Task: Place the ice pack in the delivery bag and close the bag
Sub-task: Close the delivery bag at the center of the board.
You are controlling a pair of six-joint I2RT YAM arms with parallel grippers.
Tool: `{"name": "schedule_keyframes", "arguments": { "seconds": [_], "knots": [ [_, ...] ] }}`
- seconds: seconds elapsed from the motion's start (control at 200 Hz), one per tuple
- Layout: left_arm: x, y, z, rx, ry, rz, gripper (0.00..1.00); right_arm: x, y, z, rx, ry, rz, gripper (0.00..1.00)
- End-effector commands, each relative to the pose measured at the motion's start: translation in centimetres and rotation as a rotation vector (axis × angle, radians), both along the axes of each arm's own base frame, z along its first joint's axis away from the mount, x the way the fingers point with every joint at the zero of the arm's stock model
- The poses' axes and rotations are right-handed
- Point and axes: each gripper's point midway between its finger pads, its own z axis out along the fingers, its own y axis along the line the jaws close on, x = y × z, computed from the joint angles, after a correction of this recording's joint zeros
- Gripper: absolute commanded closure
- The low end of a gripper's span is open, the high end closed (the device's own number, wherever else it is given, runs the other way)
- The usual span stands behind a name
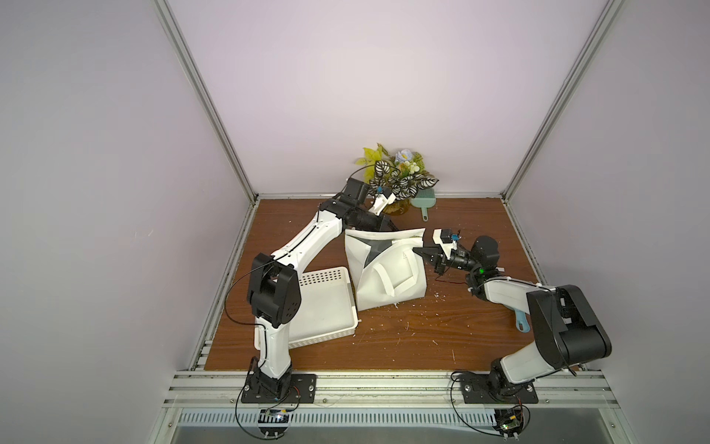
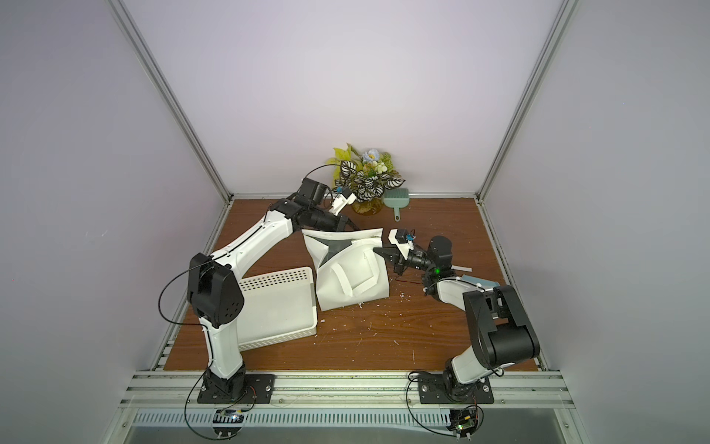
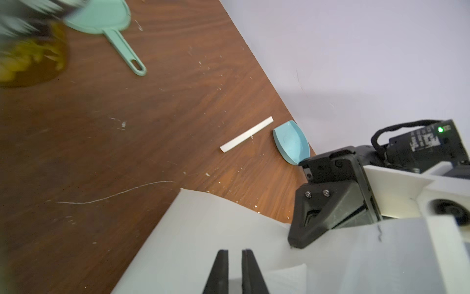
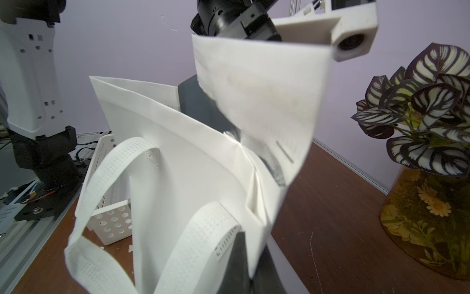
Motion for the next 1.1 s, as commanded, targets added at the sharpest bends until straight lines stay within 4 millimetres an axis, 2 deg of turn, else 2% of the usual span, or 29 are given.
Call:
{"name": "schedule_keyframes", "arguments": {
  "seconds": [0.0,0.07,0.2,0.325,0.49,0.566,0.581,0.646,0.826,0.961,0.986,1.096],
  "knots": [
    [2.0,3.7,1.9,0.036,-0.074,0.104,0.87,0.1,-0.5,1.7,0.014,-0.058,-0.036,0.99],
    [2.6,5.1,1.7,0.043,-0.076,0.127,0.87,0.1,-0.5,1.8,0.014,-0.059,-0.04,0.98],
    [2.2,6.3,-0.6,0.067,-0.035,0.128,0.89,0.1,-0.6,1.9,0.016,-0.062,-0.042,0.98],
    [0.0,5.5,-2.2,0.068,0.021,0.088,0.92,0.3,-0.7,2.0,0.013,-0.069,-0.059,0.98],
    [-4.0,3.9,-3.3,0.096,0.061,0.046,0.93,0.8,-1.0,2.1,0.008,-0.082,-0.101,0.98],
    [-5.3,3.7,-3.2,0.096,0.077,0.047,0.93,1.1,-1.3,2.2,0.006,-0.093,-0.13,0.98],
    [-6.0,3.9,-4.2,0.107,0.102,0.045,0.93,1.1,-1.3,2.2,0.006,-0.095,-0.136,0.98],
    [-6.9,4.1,-4.3,0.112,0.106,0.042,0.92,0.9,-1.3,2.2,0.002,-0.101,-0.13,0.98],
    [-6.5,4.0,-3.5,0.085,0.08,0.045,0.92,0.4,-0.9,2.0,0.007,-0.084,-0.087,1.0],
    [-4.4,5.2,-1.8,0.073,0.033,0.09,0.87,0.3,-0.9,1.9,0.006,-0.08,-0.08,1.0],
    [-3.4,5.4,-0.2,0.057,-0.007,0.106,0.87,0.3,-0.9,1.9,0.005,-0.082,-0.079,1.0],
    [-0.8,5.6,2.5,0.036,-0.077,0.136,0.75,0.1,-0.8,2.0,0.006,-0.084,-0.069,1.0]
  ]
}}
